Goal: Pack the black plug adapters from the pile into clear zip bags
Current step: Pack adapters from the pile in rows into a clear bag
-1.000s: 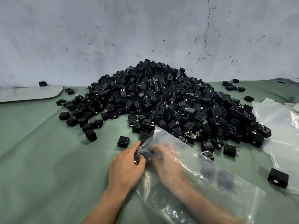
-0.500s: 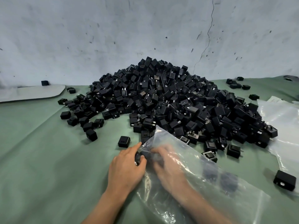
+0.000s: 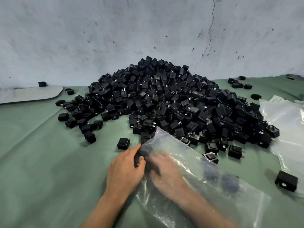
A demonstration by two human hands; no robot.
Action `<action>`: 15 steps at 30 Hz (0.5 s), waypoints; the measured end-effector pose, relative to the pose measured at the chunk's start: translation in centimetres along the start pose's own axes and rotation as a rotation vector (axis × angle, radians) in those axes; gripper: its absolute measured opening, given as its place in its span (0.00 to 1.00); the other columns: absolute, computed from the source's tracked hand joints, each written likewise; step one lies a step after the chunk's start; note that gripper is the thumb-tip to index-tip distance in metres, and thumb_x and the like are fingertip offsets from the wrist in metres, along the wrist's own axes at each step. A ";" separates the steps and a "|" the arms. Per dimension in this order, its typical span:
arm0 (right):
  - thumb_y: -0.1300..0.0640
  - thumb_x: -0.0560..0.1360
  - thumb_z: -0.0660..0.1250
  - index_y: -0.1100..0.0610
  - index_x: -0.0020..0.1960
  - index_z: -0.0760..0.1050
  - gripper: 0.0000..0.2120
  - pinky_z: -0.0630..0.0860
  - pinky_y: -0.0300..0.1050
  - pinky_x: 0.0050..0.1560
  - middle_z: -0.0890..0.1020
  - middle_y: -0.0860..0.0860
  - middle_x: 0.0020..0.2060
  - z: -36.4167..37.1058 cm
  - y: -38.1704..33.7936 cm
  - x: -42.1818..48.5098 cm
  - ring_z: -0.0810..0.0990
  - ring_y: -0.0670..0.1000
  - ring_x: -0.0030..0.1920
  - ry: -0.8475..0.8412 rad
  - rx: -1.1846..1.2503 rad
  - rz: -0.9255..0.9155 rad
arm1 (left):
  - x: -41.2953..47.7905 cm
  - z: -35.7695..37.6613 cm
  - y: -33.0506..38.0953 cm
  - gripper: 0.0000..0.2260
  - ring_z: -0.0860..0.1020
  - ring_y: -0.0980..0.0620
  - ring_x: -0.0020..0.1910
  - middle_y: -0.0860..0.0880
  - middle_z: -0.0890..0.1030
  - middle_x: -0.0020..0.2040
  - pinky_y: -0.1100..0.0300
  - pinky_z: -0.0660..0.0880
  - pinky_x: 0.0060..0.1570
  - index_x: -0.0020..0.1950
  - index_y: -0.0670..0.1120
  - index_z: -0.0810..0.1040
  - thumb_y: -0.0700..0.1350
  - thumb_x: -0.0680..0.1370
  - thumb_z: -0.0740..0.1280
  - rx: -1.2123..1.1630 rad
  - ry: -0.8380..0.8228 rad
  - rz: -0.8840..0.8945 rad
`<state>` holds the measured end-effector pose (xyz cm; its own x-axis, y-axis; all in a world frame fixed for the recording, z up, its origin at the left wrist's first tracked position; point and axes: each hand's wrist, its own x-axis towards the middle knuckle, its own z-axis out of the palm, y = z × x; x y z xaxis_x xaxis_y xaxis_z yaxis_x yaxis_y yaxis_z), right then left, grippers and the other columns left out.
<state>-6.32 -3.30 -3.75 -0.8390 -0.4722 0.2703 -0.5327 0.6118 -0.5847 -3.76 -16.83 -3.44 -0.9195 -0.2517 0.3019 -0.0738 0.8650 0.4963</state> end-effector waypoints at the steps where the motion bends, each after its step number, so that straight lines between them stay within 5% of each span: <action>1: 0.61 0.77 0.61 0.49 0.64 0.73 0.18 0.65 0.34 0.63 0.76 0.43 0.58 0.1 0.0 -0.1 0.66 0.41 0.54 0.006 -0.021 -0.046 | 0.0 0.0 0.0 0.21 0.74 0.54 0.64 0.55 0.76 0.67 0.57 0.70 0.62 0.72 0.54 0.70 0.51 0.78 0.63 0.006 -0.004 0.004; 8: 0.66 0.75 0.62 0.46 0.59 0.70 0.19 0.71 0.33 0.61 0.74 0.38 0.55 -0.1 0.2 -0.3 0.73 0.38 0.58 0.011 0.355 0.039 | 0.2 0.1 0.0 0.21 0.72 0.54 0.65 0.56 0.74 0.69 0.57 0.68 0.62 0.73 0.55 0.68 0.52 0.79 0.60 0.022 -0.016 0.024; 15: 0.63 0.77 0.61 0.43 0.56 0.70 0.16 0.77 0.37 0.56 0.77 0.40 0.51 -0.1 0.5 -0.4 0.77 0.39 0.54 -0.003 0.434 0.135 | 0.1 0.1 0.0 0.22 0.74 0.54 0.64 0.55 0.75 0.67 0.57 0.70 0.61 0.73 0.54 0.68 0.50 0.78 0.62 0.033 0.004 0.028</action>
<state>-6.28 -2.78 -4.09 -0.8970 -0.4090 0.1675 -0.3220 0.3454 -0.8815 -3.86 -16.81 -3.49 -0.9199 -0.2289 0.3184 -0.0610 0.8855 0.4606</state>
